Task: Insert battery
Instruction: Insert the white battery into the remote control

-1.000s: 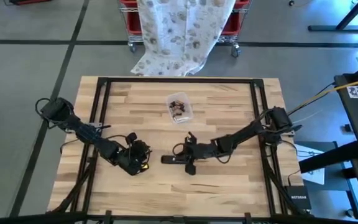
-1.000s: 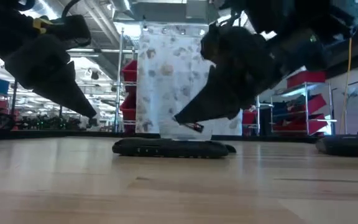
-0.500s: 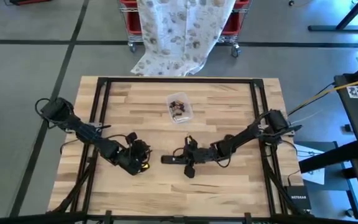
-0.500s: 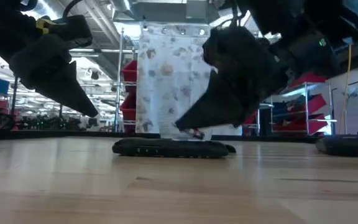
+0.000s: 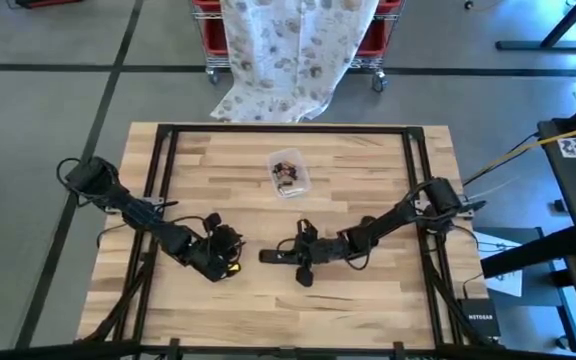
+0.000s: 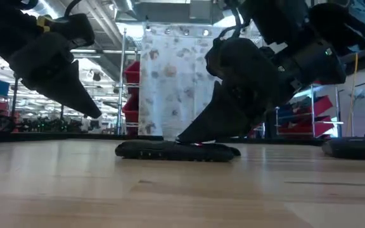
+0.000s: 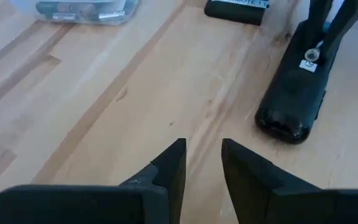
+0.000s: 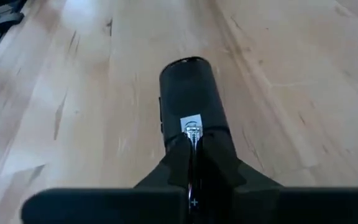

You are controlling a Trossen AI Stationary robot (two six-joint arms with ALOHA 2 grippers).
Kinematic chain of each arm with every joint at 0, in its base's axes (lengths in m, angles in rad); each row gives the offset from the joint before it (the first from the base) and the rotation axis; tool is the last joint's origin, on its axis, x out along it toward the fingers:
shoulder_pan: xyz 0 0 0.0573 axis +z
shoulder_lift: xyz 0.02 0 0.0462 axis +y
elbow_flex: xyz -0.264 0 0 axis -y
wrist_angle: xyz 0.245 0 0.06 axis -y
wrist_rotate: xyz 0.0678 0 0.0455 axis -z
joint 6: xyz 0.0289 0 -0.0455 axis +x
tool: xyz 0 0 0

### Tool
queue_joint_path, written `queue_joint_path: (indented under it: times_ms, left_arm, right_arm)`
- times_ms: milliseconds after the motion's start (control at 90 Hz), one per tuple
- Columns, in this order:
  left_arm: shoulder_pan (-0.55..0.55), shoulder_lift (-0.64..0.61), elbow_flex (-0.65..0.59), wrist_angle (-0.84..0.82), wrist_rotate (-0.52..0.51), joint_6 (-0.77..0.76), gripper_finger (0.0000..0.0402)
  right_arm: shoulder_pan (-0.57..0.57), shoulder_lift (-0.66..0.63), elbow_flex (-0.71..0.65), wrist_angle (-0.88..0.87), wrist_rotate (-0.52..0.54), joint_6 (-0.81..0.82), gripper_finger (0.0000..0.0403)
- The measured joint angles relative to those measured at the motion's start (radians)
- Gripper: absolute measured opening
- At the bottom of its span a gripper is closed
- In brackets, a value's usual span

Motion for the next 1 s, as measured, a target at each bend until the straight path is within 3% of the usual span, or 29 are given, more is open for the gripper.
queue_joint_path:
  times_ms: [522,789,1000]
  left_arm:
    - [0.001,0.0,0.0,-0.009,0.006,0.007,0.0086]
    - [0.001,0.0,0.011,-0.004,0.011,0.013,0.0086]
    - [0.005,0.0,0.02,0.226,0.027,0.19,0.0086]
  right_arm:
    - [-0.035,-0.015,0.0,-0.024,-0.133,-0.005,0.0087]
    - [-0.032,-0.085,0.066,-0.222,-0.115,-0.086,0.0114]
    - [-0.033,-0.085,0.131,-0.238,-0.095,-0.177,0.0097]
